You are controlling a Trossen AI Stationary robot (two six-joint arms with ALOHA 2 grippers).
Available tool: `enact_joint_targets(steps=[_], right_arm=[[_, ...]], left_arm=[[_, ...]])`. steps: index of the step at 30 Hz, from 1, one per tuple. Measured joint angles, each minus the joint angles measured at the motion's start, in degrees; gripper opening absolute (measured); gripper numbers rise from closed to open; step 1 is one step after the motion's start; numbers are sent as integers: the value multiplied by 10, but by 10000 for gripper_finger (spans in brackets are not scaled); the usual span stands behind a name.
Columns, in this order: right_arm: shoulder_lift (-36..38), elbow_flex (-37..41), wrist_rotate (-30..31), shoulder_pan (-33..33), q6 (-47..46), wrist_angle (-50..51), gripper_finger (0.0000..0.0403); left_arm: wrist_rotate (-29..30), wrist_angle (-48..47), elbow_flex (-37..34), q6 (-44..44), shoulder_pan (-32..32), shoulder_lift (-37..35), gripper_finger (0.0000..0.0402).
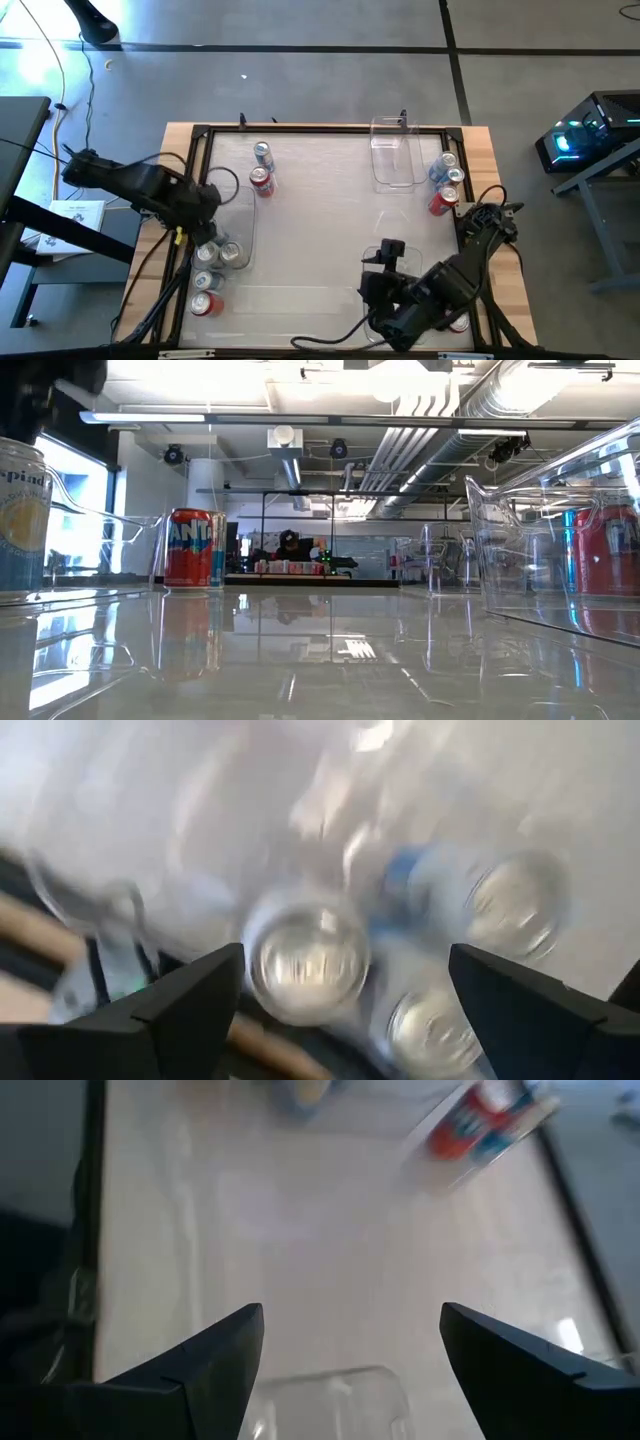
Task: Sort soda cans
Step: Put the blue and white soda can into the middle left transparent bin
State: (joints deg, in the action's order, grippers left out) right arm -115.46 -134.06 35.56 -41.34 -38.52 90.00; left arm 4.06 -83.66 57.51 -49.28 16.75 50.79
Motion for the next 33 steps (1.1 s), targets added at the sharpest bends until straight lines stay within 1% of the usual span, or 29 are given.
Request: enact_joint_targets(steps=[2,5,7,9,12,14,16,20,23,24,26,29,33], right_arm=[[0,0,-38,13,19,0,298],[0,0,-69,39,57,0,298],[2,0,-93,62,75,0,298],[7,0,-109,88,92,0,298],[38,19,-125,123,103,-2,298],[82,66,-142,149,92,-2,298],[140,143,-147,177,64,-1,298],[274,311,-148,252,-25,1,298],[370,412,-181,345,-100,2,298],[395,440,-196,381,-115,2,298],[434,488,-202,451,-129,2,298],[473,540,-213,553,-104,2,298],[479,593,-206,663,-47,0,298]], left_arm=[[55,20,28,16,0,-10,346],[153,107,46,70,4,-30,346],[194,184,41,115,8,-42,346],[218,256,32,162,11,-45,346],[233,336,12,214,19,-39,346],[237,386,-12,241,25,-34,346],[238,440,-38,256,29,-29,346],[241,602,-94,291,47,-21,346],[240,710,-126,339,60,-13,346],[240,743,-136,352,62,-10,346],[240,791,-149,370,64,-1,346],[241,851,-164,387,64,13,346],[241,884,-170,390,61,28,346]])
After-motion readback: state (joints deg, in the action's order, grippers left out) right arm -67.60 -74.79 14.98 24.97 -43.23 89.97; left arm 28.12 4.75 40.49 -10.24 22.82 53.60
